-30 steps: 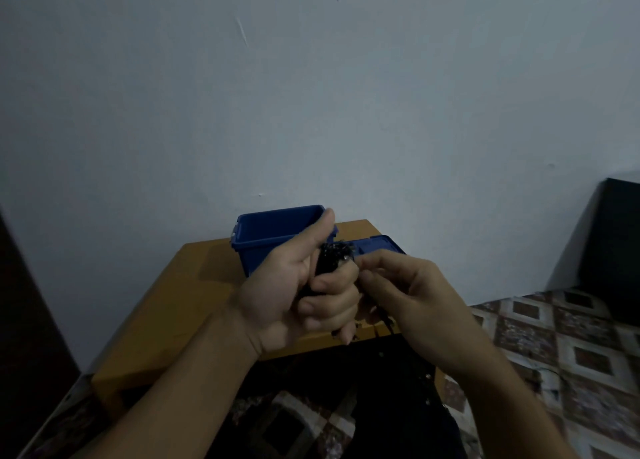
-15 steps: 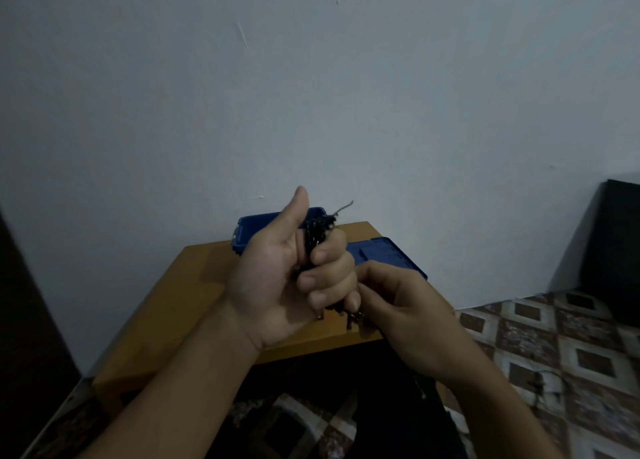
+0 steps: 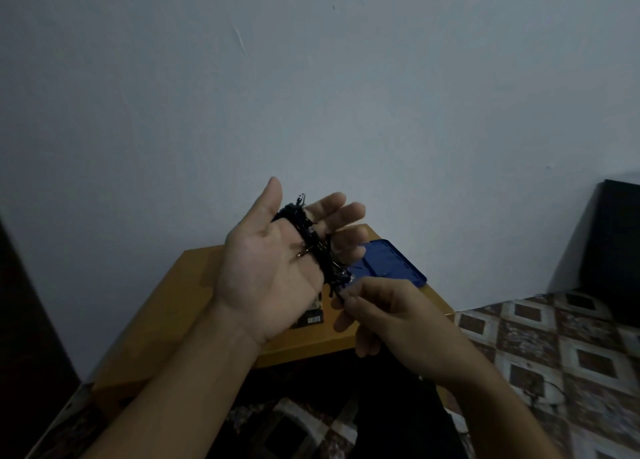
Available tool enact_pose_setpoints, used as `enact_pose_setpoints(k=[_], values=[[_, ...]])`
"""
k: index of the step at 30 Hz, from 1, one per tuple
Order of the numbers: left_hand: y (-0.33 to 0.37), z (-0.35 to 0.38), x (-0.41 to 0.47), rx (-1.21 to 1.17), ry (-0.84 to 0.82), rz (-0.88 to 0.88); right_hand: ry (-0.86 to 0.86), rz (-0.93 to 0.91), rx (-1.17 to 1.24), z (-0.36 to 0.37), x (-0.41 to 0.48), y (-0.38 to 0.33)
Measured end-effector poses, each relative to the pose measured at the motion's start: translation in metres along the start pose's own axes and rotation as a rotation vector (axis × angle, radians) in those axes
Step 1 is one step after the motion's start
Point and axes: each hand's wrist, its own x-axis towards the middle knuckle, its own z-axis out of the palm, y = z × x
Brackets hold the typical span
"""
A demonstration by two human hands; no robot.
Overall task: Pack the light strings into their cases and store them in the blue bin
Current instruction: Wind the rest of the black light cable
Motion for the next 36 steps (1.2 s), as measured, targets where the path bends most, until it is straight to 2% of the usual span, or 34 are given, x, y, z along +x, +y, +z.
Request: enact_pose_setpoints(k=[9,15,19,22,28,36], values=[[-0.001,0.004,0.000,0.144,0.124,0.096,-0.019,-0.005,-0.002,0.000,0.000,-0.002],[-0.009,-0.002,0.001,0.299,0.110,0.181,-0.053,0.012,0.009,0.001,0.001,-0.003],[-0.010,0.002,-0.005,0.460,0.049,0.162,0.002,-0.006,-0.039,0.001,0.001,-0.002],[-0.009,0.011,-0.006,0.415,0.014,0.100,0.047,-0.026,-0.063,-0.001,0.002,0.000],[-0.014,0.003,0.000,0.335,0.052,0.041,0.224,-0.138,0.082,-0.002,0.003,-0.002],[-0.012,-0.008,0.010,0.565,0.089,-0.014,0.282,-0.190,0.168,-0.003,0.004,-0.002]])
